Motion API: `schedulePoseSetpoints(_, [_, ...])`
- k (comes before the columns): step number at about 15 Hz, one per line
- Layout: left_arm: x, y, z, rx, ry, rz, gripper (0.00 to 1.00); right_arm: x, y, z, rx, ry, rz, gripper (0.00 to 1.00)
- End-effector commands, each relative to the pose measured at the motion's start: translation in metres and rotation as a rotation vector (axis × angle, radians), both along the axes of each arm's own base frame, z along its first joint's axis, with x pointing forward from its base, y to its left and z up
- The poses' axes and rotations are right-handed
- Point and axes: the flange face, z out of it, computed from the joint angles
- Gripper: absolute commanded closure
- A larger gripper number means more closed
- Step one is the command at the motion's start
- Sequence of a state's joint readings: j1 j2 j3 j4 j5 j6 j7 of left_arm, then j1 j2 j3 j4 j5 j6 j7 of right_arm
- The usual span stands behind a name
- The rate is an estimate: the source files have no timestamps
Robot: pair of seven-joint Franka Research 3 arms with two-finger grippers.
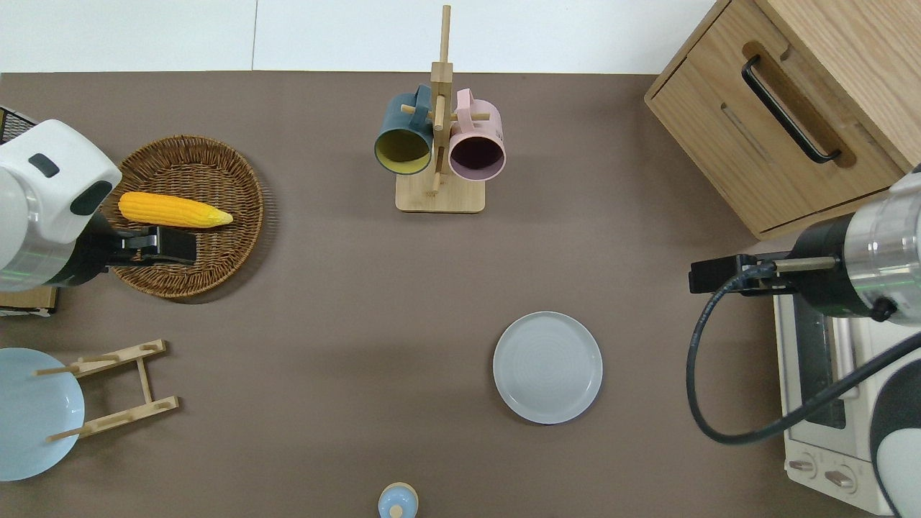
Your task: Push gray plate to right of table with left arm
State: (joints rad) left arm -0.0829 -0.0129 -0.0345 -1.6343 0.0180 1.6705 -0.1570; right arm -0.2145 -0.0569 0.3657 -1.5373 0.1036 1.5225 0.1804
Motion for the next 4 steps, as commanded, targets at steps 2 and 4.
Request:
schedulePoseSetpoints(2, [0.0035,0.0086,0.0081,0.023,0.001,0.011,0.01,0.0011,0.0001,0.003,0.018,0.002,-0.002,0.005])
schedulePoseSetpoints(4, [0.0038,0.0103,0.0096,0.023,-0.002,0.014,0.01,0.0011,0.0001,0.003,0.018,0.002,-0.002,0.005])
